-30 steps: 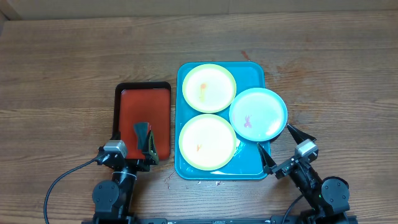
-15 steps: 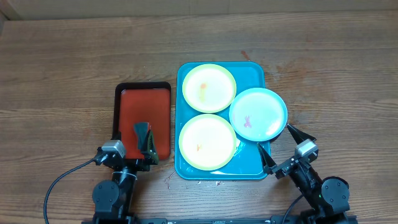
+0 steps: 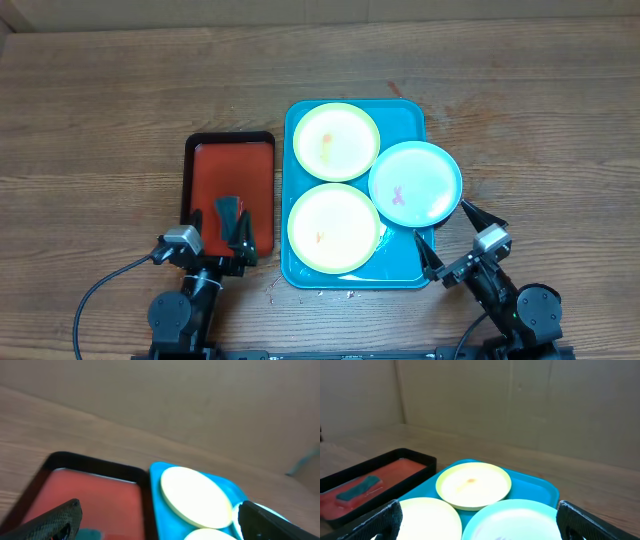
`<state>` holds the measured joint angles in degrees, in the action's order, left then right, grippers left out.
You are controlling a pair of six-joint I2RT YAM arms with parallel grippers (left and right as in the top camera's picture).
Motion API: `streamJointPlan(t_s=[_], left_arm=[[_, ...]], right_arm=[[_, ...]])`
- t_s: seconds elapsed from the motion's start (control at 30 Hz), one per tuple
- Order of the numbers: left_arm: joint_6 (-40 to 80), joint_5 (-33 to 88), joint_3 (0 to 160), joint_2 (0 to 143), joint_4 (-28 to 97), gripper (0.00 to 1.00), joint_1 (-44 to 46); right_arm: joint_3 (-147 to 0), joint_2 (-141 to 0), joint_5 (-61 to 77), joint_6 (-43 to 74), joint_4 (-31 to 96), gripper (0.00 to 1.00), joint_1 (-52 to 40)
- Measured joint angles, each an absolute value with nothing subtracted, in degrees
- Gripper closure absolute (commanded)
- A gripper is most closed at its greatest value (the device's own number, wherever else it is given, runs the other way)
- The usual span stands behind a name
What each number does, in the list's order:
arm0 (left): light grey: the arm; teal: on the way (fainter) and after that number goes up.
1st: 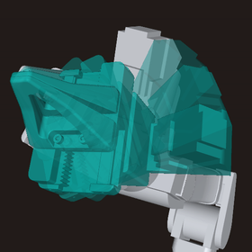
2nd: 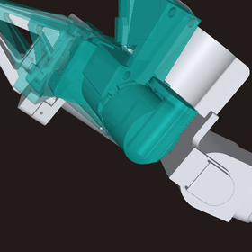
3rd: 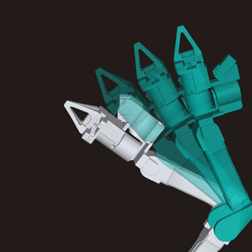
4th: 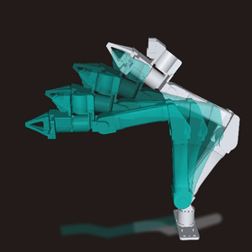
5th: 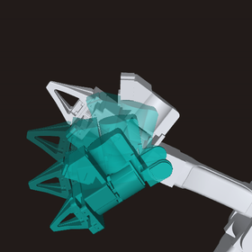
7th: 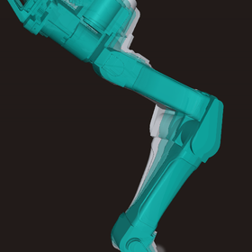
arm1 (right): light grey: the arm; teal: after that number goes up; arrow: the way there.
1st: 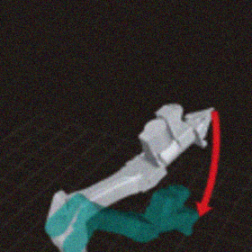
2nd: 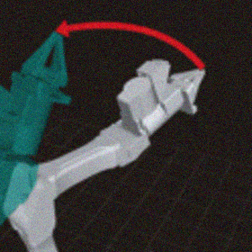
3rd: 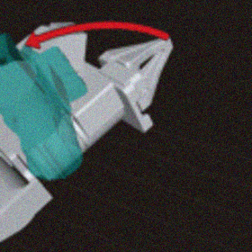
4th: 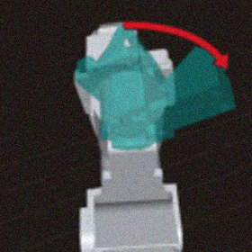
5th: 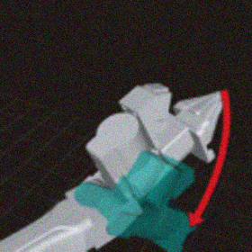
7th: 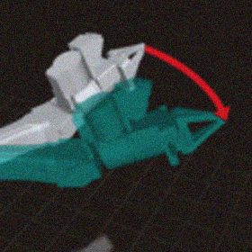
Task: Clean dirty plates on tray and stack at the side
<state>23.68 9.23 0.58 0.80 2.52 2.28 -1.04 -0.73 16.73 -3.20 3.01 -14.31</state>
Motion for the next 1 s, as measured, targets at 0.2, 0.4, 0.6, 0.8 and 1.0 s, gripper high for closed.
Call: streamJointPlan(t_s=[0.2, 0.4, 0.6, 0.8, 1.0], left_arm=[[23.35, 12.53, 5.52, 1.89, 9.41, 0.00, 2.28], [18.57, 13.56, 26.30, 14.57, 25.82, 0.00, 2.28], [16.05, 13.98, 50.85, 35.09, 47.31, 0.00, 2.28], [15.22, 14.00, 67.55, 50.50, 60.73, 0.00, 2.28], [14.76, 14.83, 71.61, 56.69, 67.55, 0.00, 2.28]], right_arm=[[-2.39, -0.78, 19.11, -2.04, 3.99, 0.00, -14.28], [-19.44, -8.84, 19.86, -0.78, 15.05, 0.00, -14.31], [-46.33, -28.71, 20.14, -0.19, 40.84, 0.00, -14.31], [-65.69, -47.24, 21.02, -0.01, 55.02, 0.00, -14.28], [-68.31, -56.14, 25.10, 1.30, 56.64, 0.05, -14.31]])
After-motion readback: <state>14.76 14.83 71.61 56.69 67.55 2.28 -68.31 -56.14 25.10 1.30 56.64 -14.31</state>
